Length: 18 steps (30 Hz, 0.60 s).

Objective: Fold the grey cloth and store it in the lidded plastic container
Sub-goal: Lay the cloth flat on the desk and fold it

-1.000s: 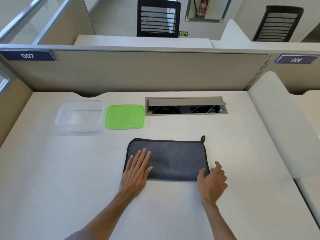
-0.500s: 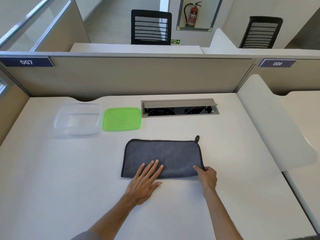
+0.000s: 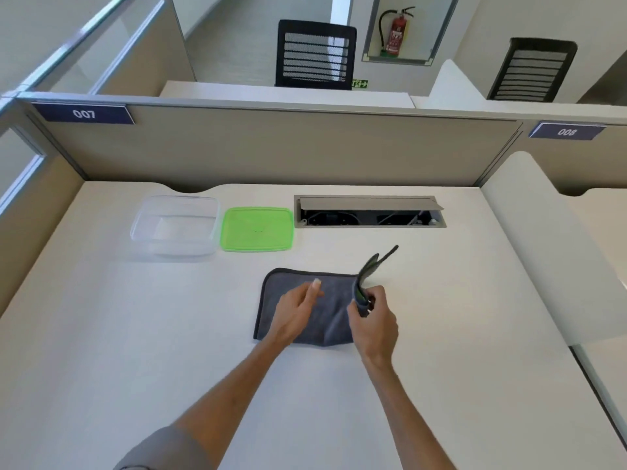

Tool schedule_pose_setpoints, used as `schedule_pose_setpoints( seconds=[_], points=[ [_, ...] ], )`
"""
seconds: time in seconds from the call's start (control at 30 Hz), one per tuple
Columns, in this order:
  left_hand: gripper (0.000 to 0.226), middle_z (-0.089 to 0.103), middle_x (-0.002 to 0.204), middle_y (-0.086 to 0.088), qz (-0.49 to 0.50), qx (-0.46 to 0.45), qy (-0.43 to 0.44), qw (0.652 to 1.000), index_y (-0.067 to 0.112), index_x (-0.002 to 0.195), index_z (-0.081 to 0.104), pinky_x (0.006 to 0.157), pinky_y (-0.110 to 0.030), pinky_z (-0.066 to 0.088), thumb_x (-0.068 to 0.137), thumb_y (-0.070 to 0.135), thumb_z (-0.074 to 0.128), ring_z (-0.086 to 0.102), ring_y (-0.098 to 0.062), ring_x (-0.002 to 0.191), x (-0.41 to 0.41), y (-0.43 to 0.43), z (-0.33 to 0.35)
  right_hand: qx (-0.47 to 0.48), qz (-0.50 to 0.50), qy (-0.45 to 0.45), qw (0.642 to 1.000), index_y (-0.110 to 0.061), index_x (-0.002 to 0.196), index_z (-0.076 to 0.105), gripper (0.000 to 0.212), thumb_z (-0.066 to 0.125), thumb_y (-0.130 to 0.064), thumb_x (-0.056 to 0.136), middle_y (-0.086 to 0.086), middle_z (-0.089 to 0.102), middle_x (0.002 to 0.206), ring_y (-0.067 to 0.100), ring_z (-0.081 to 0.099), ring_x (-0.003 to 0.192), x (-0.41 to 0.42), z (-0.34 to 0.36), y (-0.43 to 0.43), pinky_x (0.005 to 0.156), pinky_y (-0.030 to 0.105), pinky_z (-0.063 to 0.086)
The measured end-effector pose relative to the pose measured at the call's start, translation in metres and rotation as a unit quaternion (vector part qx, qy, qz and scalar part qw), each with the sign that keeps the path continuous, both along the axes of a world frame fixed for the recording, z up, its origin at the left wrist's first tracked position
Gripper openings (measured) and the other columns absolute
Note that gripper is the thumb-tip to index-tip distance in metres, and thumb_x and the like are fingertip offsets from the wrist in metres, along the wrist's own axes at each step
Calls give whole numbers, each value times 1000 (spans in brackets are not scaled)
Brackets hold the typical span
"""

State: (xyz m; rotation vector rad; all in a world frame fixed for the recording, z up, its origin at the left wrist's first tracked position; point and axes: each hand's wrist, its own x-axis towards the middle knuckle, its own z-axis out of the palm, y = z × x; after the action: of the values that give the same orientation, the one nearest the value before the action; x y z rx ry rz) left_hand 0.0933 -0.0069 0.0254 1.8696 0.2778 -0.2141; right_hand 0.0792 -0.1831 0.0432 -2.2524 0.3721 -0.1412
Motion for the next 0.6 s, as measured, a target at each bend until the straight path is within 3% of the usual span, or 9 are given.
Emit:
schedule_pose_setpoints(
  seconds=[0.07, 0.13, 0.23, 0.3, 0.4, 0.5, 0.6],
  points=[
    [56, 85, 119, 0, 19, -131, 58, 989, 19, 131, 74, 89, -39, 66, 107, 65, 53, 81, -32, 108, 20, 6, 15, -36, 39, -20, 998, -40, 99, 46, 35, 78, -26, 89, -19, 65, 78, 16, 64, 68, -2, 1, 20, 54, 27, 38],
    [58, 85, 116, -6, 16, -212, 112, 971, 18, 131, 73, 84, -41, 70, 103, 67, 60, 84, -30, 102, 35, 14, 24, -62, 82, -31, 994, -39, 109, 51, 34, 76, -30, 87, -20, 68, 84, 14, 69, 75, -5, -1, 40, 55, 27, 41],
    [50, 83, 102, -8, 18, -152, 129, 980, 14, 114, 74, 73, -36, 68, 96, 61, 75, 83, -21, 87, 46, 26, 26, -104, 152, -43, 982, -37, 129, 57, 44, 73, -29, 88, -18, 76, 106, 11, 74, 92, -12, -12, 63, 67, 29, 56],
    [32, 83, 109, -13, 55, -68, 91, 992, 8, 115, 74, 89, -47, 68, 100, 36, 79, 81, -30, 99, 44, 35, 16, -138, 199, -56, 969, -29, 139, 60, 56, 76, -19, 86, -13, 76, 128, 15, 74, 111, -17, -22, 72, 85, 33, 64],
    [29, 80, 125, -15, 100, -59, 82, 990, 7, 132, 71, 106, -56, 62, 104, 15, 71, 76, -36, 117, 34, 51, 6, -217, 241, -52, 944, -21, 146, 57, 72, 80, -6, 79, -3, 49, 169, 19, 53, 150, -27, -42, 69, 125, 46, 46],
    [37, 77, 133, -13, 102, -66, 91, 988, 10, 141, 67, 109, -57, 60, 105, 13, 69, 73, -36, 123, 25, 64, 2, -263, 197, -17, 944, -24, 157, 49, 83, 77, -2, 81, 4, 30, 178, 23, 40, 160, -39, -58, 54, 130, 51, 37],
    [40, 76, 136, -15, 110, -59, 115, 986, 10, 145, 65, 110, -56, 60, 105, 10, 67, 72, -38, 126, 18, 74, -5, -251, 176, -6, 952, -23, 162, 49, 86, 78, 2, 85, 9, 41, 173, 28, 55, 150, -49, -69, 40, 120, 48, 51]
  ],
)
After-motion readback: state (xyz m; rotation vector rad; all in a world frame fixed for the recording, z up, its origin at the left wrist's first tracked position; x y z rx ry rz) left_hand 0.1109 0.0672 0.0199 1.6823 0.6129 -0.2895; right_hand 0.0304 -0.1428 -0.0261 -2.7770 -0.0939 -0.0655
